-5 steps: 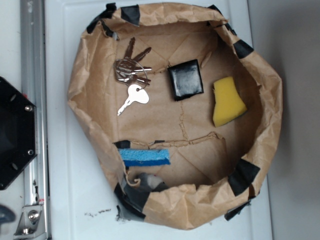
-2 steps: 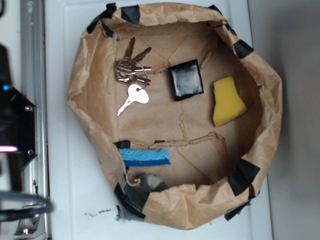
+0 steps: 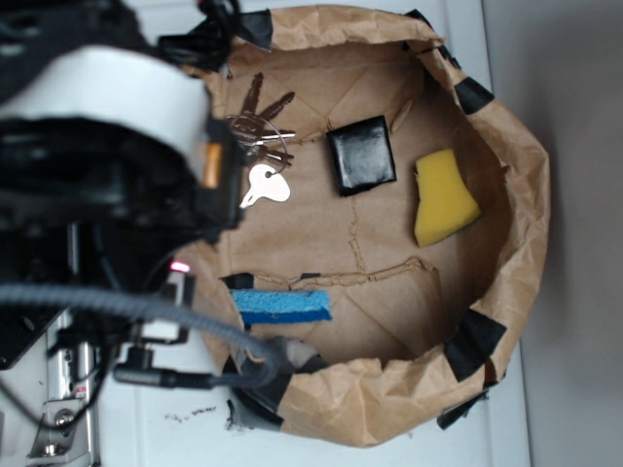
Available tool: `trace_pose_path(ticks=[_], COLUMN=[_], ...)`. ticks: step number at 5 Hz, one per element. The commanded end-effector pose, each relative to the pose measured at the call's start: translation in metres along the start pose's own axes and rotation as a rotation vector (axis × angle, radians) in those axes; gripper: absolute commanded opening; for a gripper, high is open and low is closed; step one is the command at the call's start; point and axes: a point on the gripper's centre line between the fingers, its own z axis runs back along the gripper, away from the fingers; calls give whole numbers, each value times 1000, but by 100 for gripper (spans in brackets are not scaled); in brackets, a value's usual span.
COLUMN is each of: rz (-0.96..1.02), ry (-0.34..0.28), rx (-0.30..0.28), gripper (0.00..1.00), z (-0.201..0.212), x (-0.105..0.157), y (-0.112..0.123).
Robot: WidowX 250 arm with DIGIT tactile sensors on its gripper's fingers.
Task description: Grab the black box.
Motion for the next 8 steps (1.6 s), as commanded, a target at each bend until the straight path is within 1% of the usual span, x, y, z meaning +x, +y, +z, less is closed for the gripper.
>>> trace_pose_path(ticks=[1,3,4,5,6,7,8], rz=[55,55,75,96,113,115,128], ry=[12,12,-38,-53,-59,-48,-46], rx=[-10,-10,-7,25,33,62,85], gripper=[100,100,100,100,100,100,100], z=[-18,-18,-46,-78,-100,-120,-130], x=[20,20,49,69,78,77,74], y=[25,25,38,47,53,66,80])
